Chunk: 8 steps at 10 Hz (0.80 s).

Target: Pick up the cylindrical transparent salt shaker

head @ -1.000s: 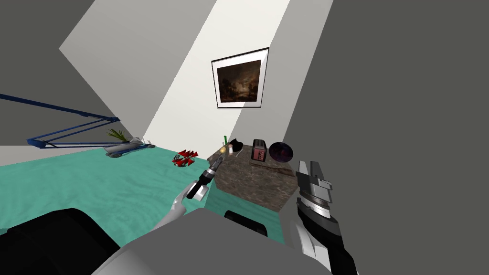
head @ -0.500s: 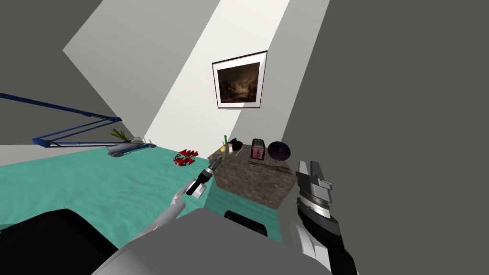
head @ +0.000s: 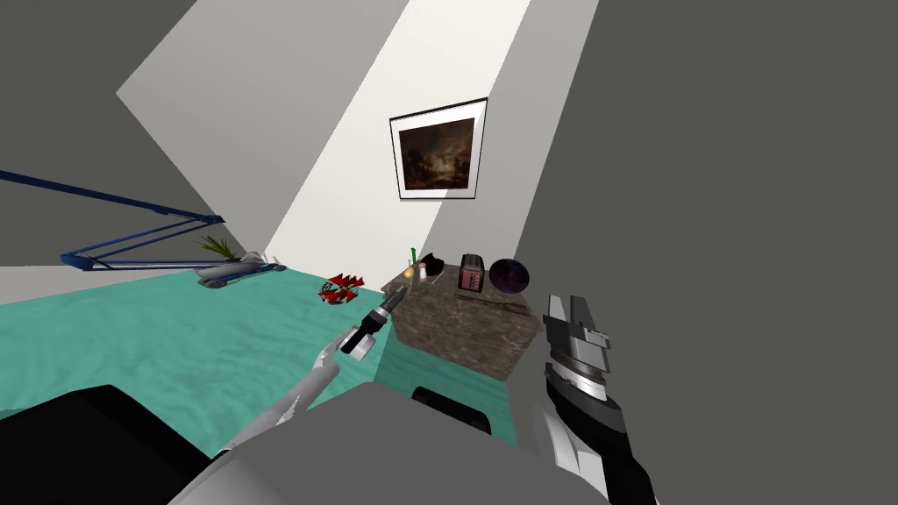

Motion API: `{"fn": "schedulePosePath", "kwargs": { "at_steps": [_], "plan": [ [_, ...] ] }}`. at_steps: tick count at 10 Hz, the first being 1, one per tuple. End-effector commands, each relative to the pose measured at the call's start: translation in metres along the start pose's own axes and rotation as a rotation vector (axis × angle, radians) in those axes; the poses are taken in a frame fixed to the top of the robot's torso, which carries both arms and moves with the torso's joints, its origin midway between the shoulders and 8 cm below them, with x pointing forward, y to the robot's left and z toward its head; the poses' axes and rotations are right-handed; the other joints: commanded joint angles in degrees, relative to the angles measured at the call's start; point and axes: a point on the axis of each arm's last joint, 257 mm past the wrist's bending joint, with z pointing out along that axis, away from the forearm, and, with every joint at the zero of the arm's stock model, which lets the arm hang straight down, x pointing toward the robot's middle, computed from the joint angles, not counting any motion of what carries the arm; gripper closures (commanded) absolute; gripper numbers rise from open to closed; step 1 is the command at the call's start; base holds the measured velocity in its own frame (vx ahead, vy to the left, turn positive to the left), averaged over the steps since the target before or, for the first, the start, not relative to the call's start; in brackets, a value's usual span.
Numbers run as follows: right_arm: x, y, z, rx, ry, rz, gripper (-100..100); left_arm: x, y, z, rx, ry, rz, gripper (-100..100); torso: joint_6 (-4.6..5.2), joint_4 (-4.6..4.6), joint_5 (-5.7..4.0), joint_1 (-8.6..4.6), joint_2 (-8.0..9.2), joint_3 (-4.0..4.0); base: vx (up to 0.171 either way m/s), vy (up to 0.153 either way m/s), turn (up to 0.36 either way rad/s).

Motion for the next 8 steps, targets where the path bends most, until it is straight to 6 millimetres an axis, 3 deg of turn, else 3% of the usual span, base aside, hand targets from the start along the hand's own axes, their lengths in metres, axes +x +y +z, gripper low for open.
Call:
{"fn": "schedulePosePath", "kwargs": {
  "at_steps": [1,8],
  "plan": [
    [0.000,0.000,0.000,0.000,0.000,0.000,0,-0.005,0.014,0.002,-0.011,0.013,0.050,-100,0.00,0.00,0.00,0.00,0.00,0.00,-0.035,-0.048,-0.018],
    [0.000,0.000,0.000,0.000,0.000,0.000,0,-0.013,0.081,-0.013,-0.120,0.070,0.175,-100,0.01,0.00,-0.01,-0.06,-0.03,-0.01,-0.025,-0.044,-0.022]
  ]
}}
